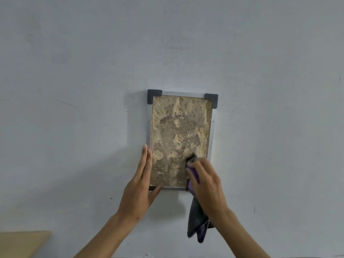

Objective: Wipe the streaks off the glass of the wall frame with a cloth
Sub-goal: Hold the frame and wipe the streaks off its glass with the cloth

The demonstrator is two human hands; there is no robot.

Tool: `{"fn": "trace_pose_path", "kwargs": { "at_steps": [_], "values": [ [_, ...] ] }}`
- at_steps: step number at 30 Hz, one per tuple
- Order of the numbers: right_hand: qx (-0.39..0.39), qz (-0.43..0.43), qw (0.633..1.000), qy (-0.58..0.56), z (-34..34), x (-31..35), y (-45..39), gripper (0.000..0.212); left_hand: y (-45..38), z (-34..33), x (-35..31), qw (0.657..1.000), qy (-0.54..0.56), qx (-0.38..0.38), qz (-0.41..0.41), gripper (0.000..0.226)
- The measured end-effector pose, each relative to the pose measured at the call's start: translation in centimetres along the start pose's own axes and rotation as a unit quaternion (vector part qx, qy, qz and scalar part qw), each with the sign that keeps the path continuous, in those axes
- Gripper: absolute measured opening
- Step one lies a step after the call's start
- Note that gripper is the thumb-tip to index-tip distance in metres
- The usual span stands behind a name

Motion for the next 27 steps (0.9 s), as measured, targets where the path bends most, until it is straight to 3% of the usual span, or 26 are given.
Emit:
{"fn": "trace_pose_path", "kwargs": {
  "at_steps": [2, 4, 6, 9, 12, 15, 20, 22, 27],
  "values": [
    [0.093, 0.077, 0.992, 0.019, -1.2, 0.4, 2.9, 0.016, -0.1, 0.0, 0.1, 1.0, -0.004, -0.01, 0.0, 0.117],
    [0.159, 0.095, 0.983, 0.02, -1.4, -0.1, 4.8, 0.018, 0.2, 0.0, 0.1, 1.0, -0.004, -0.018, -0.001, 0.117],
    [0.128, 0.03, 0.991, -0.006, -0.9, -0.6, 4.6, 0.021, 0.6, 0.1, 0.5, 1.0, -0.001, -0.025, -0.011, 0.111],
    [-0.015, -0.141, 0.989, -0.05, 0.5, -1.1, 2.8, 0.019, 1.2, 0.1, 1.1, 0.999, 0.003, -0.033, -0.023, 0.104],
    [-0.078, -0.163, 0.984, -0.012, -1.0, 0.3, 2.4, 0.012, 1.3, 0.1, 1.3, 0.999, 0.006, -0.036, -0.029, 0.102],
    [-0.069, -0.146, 0.986, -0.043, -3.4, 3.5, 2.7, 0.017, 1.3, 0.1, 1.4, 0.999, 0.006, -0.036, -0.033, 0.101],
    [0.014, 0.009, 0.999, -0.039, -4.0, 6.1, 2.4, 0.028, 1.5, 1.2, 2.2, 0.998, -0.005, -0.034, -0.056, 0.088],
    [0.033, -0.018, 0.999, -0.036, -3.5, 4.4, 3.4, 0.024, 1.6, 1.6, 2.4, 0.996, -0.023, -0.051, -0.064, 0.084],
    [-0.038, -0.161, 0.986, -0.021, -3.9, 3.2, 5.6, 0.018, 1.8, 1.1, 2.9, 0.993, -0.028, -0.098, -0.061, 0.073]
  ]
}}
Point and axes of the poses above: each hand's wrist, its own y-axis away from the middle knuckle, its own z-axis out of the back of the hand, x = y × z, the point moved 1 cm from there along -y, towards the middle knuckle, and after that the axes turned 7 degrees about y, right-handed, at the moved point
